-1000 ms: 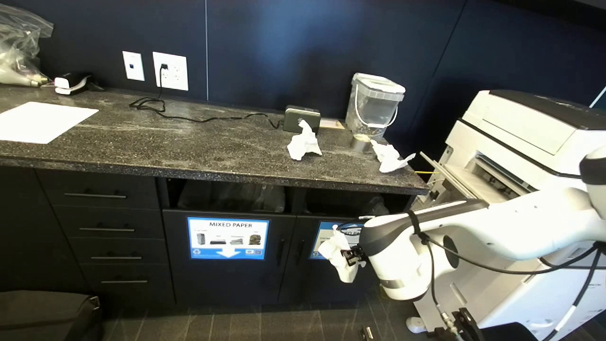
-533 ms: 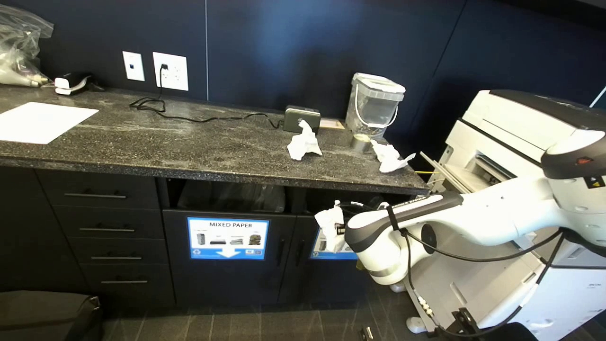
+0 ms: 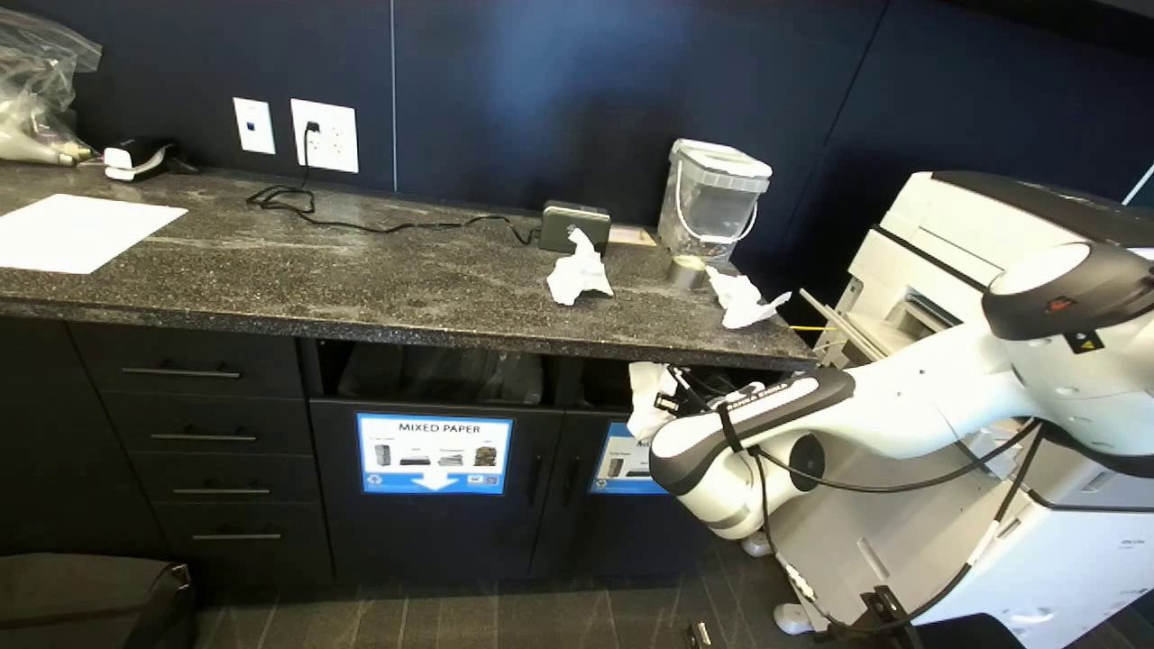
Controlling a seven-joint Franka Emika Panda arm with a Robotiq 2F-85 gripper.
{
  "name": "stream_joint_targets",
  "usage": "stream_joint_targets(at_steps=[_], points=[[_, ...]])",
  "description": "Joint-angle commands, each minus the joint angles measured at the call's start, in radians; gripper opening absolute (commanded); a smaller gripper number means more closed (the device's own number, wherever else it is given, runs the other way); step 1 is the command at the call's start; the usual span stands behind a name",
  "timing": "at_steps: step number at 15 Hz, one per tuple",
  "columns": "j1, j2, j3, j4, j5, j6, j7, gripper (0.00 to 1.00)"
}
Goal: Put the tissues inside the rubbish bin.
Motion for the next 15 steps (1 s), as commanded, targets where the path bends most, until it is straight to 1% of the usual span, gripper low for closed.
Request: stream_joint_targets(at_steps=[1,2,3,4,5,6,7,8,9,10,11,12,13,14,15], points=[[0.154,-0.002,-0.089,0.123,0.024,0.138,0.266,0.08],[0.198,-0.003,-0.116,0.148,0.047,0.167,0.334,0.08],[0.211,-0.003,-0.119,0.245,0.05,0.084,0.403,0.08],[0.252,-0.003,-0.145,0.278,0.068,0.082,0.473,0.08],[0.306,0.001,-0.184,0.265,0.102,0.151,0.542,0.08],[0.333,0.014,-0.2,0.307,0.12,0.15,0.597,0.08],[0.371,0.007,-0.225,0.393,0.142,0.081,0.676,0.08],[0.413,0.0,-0.259,0.416,0.17,0.08,0.743,0.08],[0.462,0.0,-0.305,0.409,0.209,0.124,0.81,0.08],[0.518,0.0,-0.367,0.394,0.25,0.16,0.87,0.07],[0.556,0.006,-0.397,0.476,0.284,0.082,0.914,0.08],[0.601,0.002,-0.442,0.482,0.33,0.081,0.957,0.08],[0.634,0.008,-0.478,0.433,0.365,0.145,0.99,0.08],[0.659,0.011,-0.499,0.442,0.405,0.137,1.011,0.08],[0.694,0.004,-0.533,0.466,0.442,0.097,1.042,0.08]])
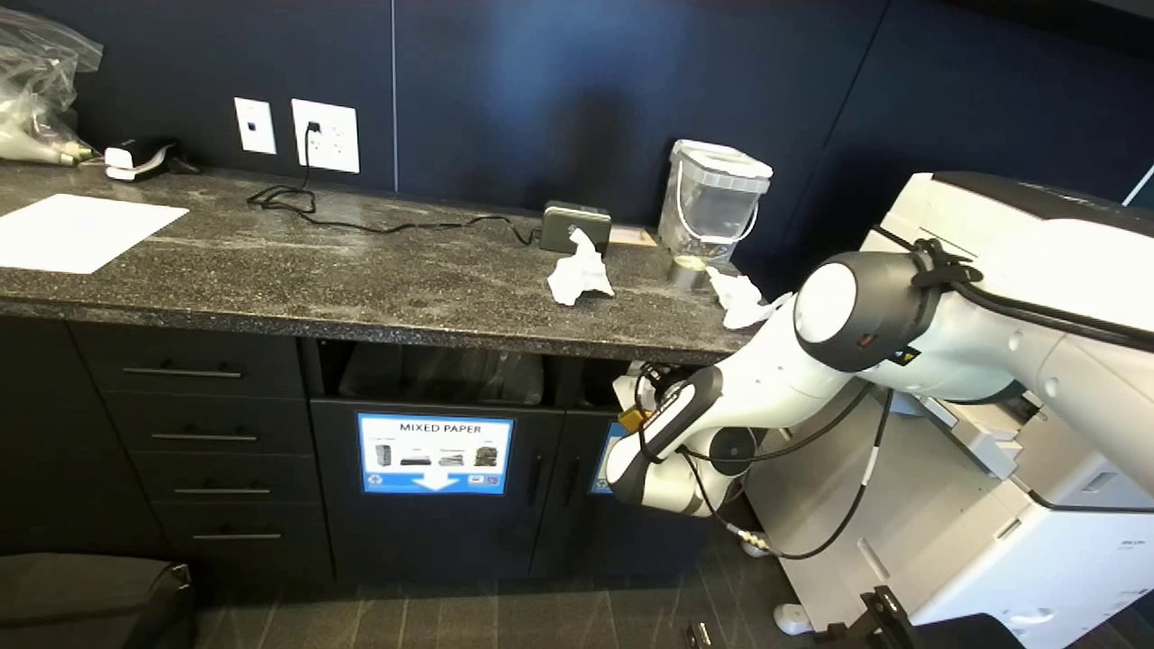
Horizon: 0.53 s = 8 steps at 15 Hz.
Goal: Put the tissues inside the rubbish bin.
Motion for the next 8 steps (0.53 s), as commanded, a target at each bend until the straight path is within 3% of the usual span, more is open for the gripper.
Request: stream_joint_targets(at_steps=[1,2,6,7,8], points=[[0.123,0.002,-0.112,0.054,0.123,0.006,0.117,0.08],[0.127,0.006,-0.11,0.014,0.139,0.051,0.113,0.08],[0.177,0.001,-0.142,0.002,0.197,0.029,0.115,0.08],[0.103,0.001,-0.044,0.006,0.166,0.034,0.013,0.08],[0.188,0.001,-0.142,0.009,0.207,0.013,0.106,0.08]])
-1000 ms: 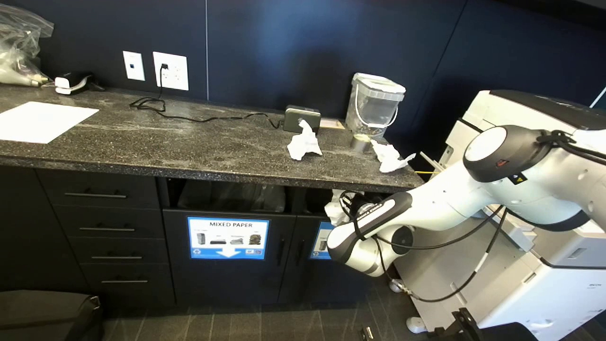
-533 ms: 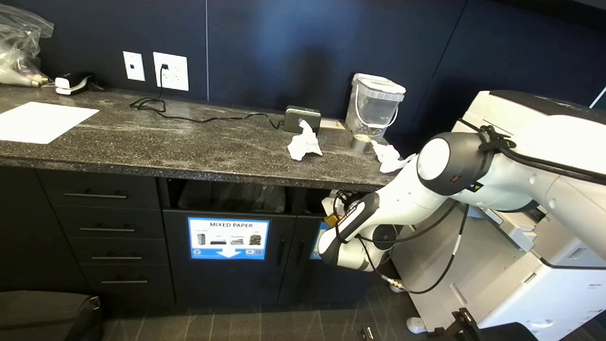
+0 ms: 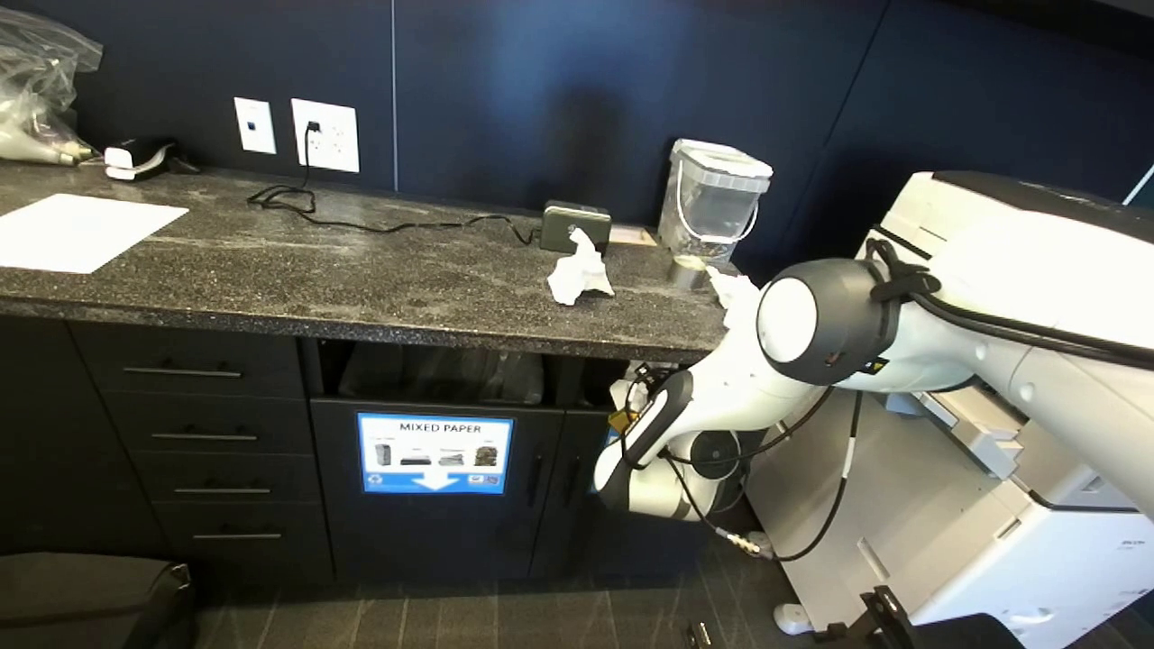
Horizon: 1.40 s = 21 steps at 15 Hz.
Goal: Put the tissues inside the rubbish bin.
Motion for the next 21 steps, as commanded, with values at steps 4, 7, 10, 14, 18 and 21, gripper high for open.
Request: stream_joint_targets(at_steps=[4,7,10,14,18,21], points=[[0.085,0.0,-0.057,0.013,0.048,-0.022,-0.048,0.08],[0.03,-0.001,0.018,0.007,-0.059,-0.112,-0.257,0.08],[0.053,-0.001,0.004,0.014,-0.081,-0.164,-0.383,0.09],[0.094,0.003,-0.026,0.042,-0.004,-0.178,-0.555,0.08],[0.146,0.009,-0.04,0.072,0.142,-0.073,-0.681,0.08],[0.158,0.008,-0.029,0.08,0.194,-0.015,-0.717,0.08]])
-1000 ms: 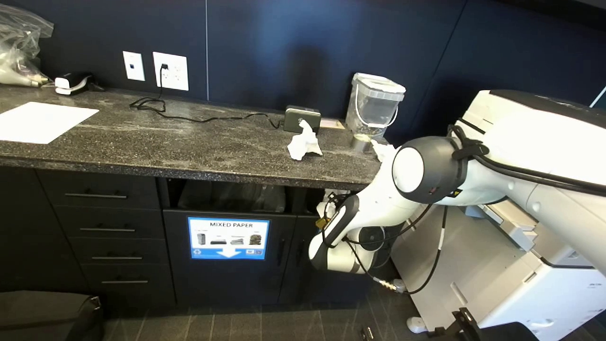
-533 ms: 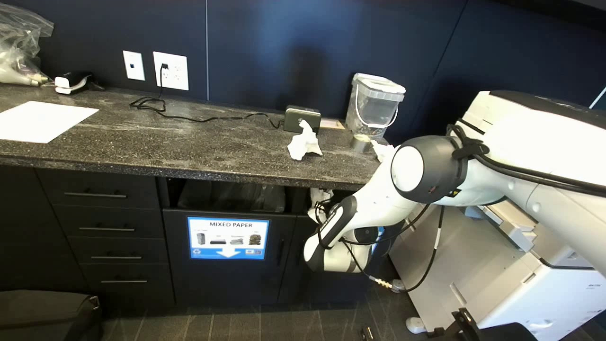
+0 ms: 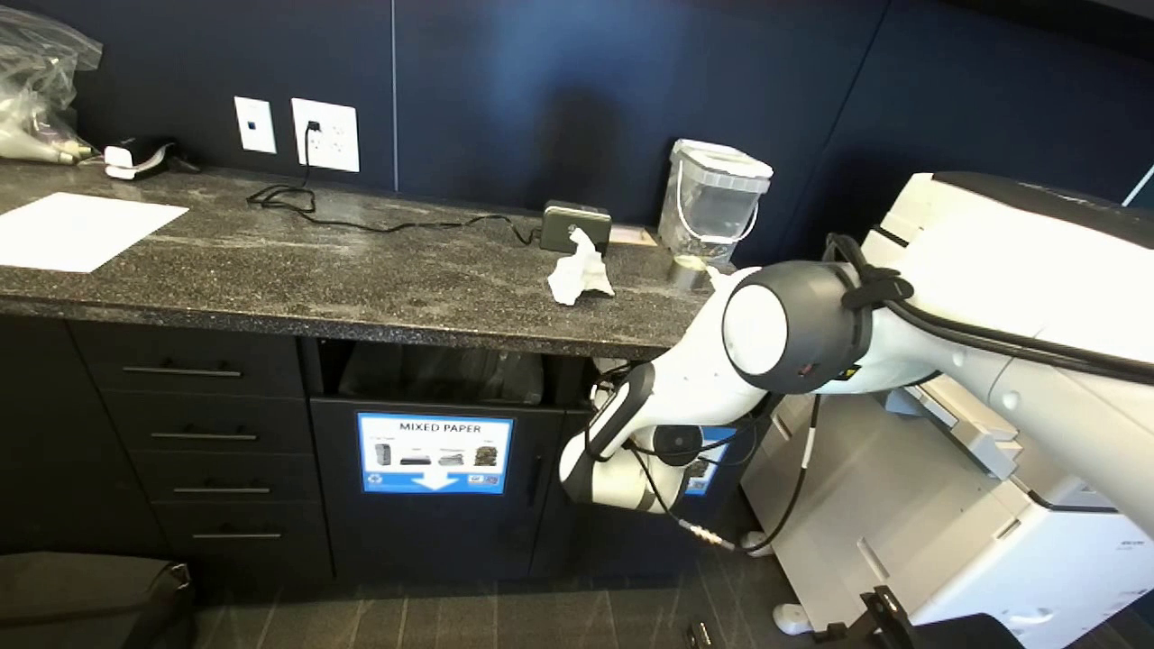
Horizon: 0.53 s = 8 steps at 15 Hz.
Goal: Put the tissues inside the rubbish bin.
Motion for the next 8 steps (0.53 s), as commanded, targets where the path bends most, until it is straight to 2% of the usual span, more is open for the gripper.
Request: stream_joint_targets(at_steps=[1,4,8], points=[[0.024,0.008,0.0,0.032,0.068,0.085,-0.053,0.08],[0.021,0.001,0.017,0.028,0.089,0.14,-0.041,0.08],[0.013,0.001,0.036,0.018,0.098,0.134,-0.029,0.07]])
